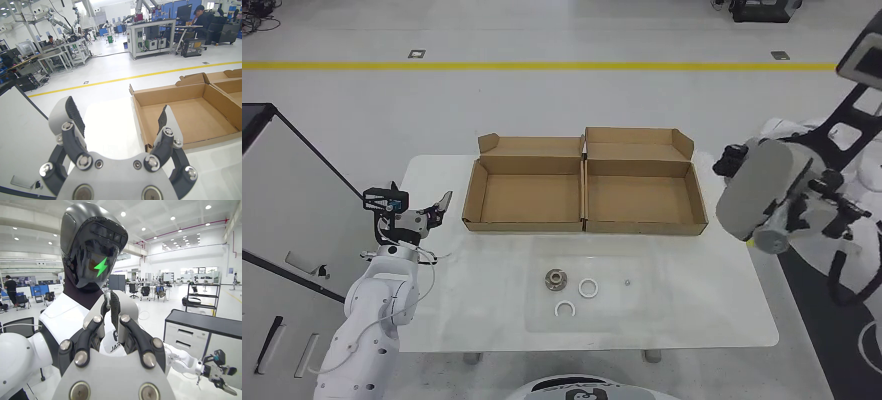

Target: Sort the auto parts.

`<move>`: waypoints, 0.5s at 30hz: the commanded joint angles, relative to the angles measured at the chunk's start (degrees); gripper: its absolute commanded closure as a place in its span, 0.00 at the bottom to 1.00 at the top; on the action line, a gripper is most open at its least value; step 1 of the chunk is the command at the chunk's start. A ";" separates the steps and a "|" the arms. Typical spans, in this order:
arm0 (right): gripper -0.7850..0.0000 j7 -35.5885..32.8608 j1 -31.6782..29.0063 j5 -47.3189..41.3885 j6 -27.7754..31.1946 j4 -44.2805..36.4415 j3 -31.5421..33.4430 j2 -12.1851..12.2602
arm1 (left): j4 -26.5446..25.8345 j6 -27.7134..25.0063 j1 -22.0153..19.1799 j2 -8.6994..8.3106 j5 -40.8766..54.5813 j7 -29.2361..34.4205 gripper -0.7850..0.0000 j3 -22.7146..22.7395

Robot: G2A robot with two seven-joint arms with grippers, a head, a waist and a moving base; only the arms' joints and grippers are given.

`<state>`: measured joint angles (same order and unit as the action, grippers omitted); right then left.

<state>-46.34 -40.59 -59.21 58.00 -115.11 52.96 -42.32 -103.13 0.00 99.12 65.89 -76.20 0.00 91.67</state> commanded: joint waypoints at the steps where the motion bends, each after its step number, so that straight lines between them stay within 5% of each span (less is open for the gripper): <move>1: 1.00 0.01 -0.12 1.24 -0.04 0.48 -0.39 -0.64 | 0.00 0.00 0.00 0.00 0.00 0.00 0.00 0.00; 15: 1.00 -3.79 0.04 13.97 -10.92 3.58 -0.10 -2.33 | 0.00 0.00 0.00 0.00 0.00 0.00 0.00 0.00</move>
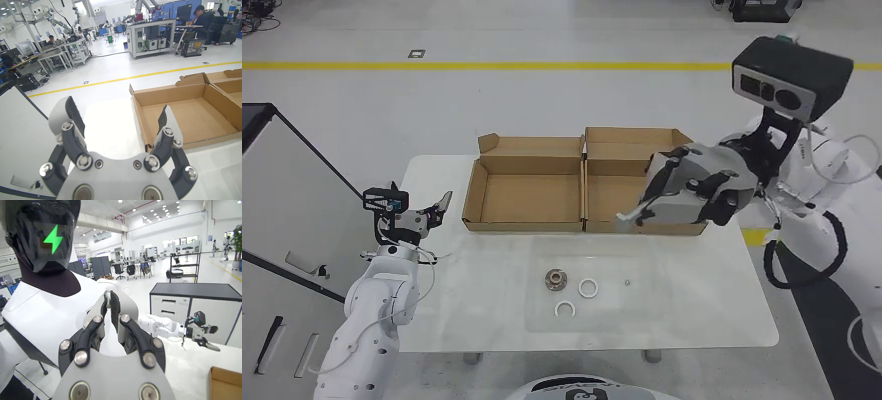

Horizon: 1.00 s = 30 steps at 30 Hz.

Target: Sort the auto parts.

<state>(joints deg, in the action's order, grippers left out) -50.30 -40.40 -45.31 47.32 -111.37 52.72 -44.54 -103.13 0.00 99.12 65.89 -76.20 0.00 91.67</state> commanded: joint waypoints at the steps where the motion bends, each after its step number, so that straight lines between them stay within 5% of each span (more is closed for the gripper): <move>1: 1.00 0.17 -0.30 0.17 -0.36 -0.27 0.26 -0.22 | 0.00 0.00 0.00 0.00 0.00 0.00 0.00 0.00; 18: 1.00 1.62 -5.13 -13.35 7.04 -2.79 0.87 -2.97 | 0.00 0.00 0.00 0.00 0.00 0.00 0.00 0.00; 30: 1.00 2.36 -4.60 -8.84 3.54 -1.16 -0.29 -5.51 | 0.00 0.00 0.00 0.00 0.00 0.00 0.00 0.00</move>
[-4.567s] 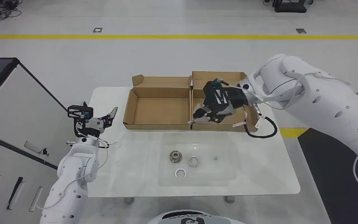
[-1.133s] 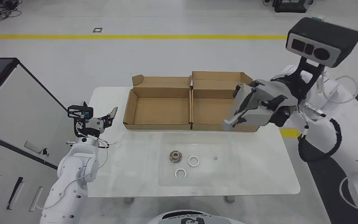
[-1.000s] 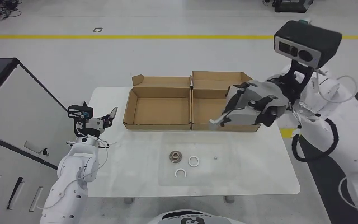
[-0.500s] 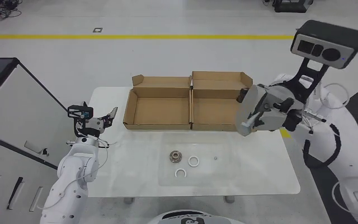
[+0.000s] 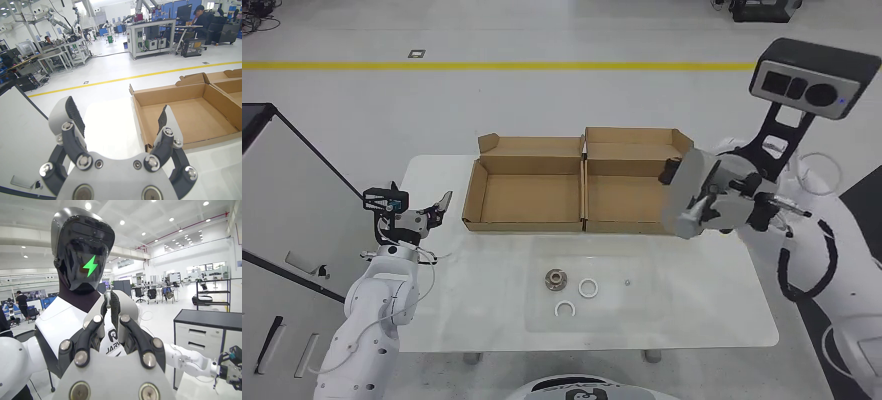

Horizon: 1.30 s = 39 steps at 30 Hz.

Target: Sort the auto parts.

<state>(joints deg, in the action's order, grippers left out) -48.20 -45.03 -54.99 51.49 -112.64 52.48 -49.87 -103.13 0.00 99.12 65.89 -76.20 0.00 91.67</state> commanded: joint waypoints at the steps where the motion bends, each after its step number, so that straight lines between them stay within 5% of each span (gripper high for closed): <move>1: 1.00 0.68 -0.02 1.57 -1.13 0.23 -0.09 -0.36 | 0.00 0.00 0.00 0.00 0.00 0.00 0.00 0.00; 12: 1.00 1.98 -0.16 10.13 -8.47 0.00 0.06 -1.82 | 0.00 0.00 0.00 0.00 0.00 0.00 0.00 0.00; 39: 1.00 -1.59 -3.44 -9.97 1.21 -2.27 -2.95 -6.57 | 0.00 0.00 0.00 0.00 0.00 0.00 0.00 0.00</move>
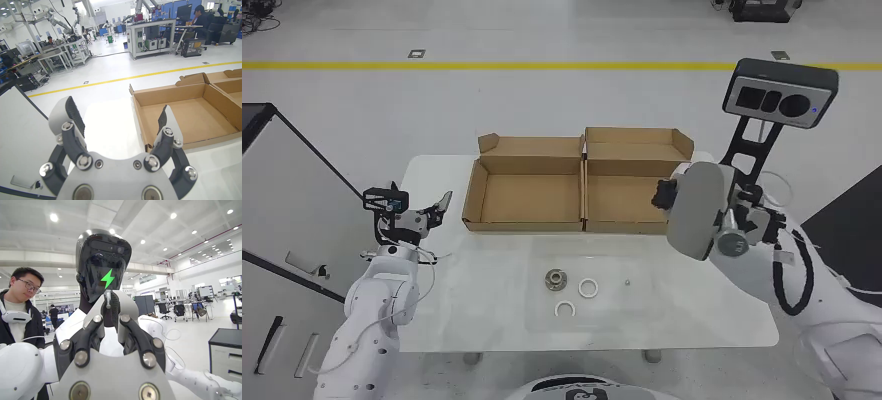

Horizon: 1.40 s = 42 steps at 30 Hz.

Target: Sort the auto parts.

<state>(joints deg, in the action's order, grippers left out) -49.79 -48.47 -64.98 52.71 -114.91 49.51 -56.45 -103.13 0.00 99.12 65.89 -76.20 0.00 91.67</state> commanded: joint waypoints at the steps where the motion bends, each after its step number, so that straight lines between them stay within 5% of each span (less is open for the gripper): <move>1: 1.00 0.00 0.00 0.02 -0.01 0.00 0.01 0.01 | 0.00 0.00 0.00 0.00 0.00 0.00 0.00 0.00; 33: 1.00 0.20 -0.12 0.28 -0.35 0.03 0.08 0.01 | 0.00 0.00 0.00 0.00 0.00 0.00 0.00 0.00; 42: 1.00 0.56 -8.20 7.62 -7.19 2.89 11.91 1.74 | 0.00 0.00 0.00 0.00 0.00 0.00 0.00 0.00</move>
<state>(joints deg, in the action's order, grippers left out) -48.70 -55.52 -57.86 46.48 -112.46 59.41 -55.01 -103.13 0.00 99.12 65.89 -76.20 0.00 91.67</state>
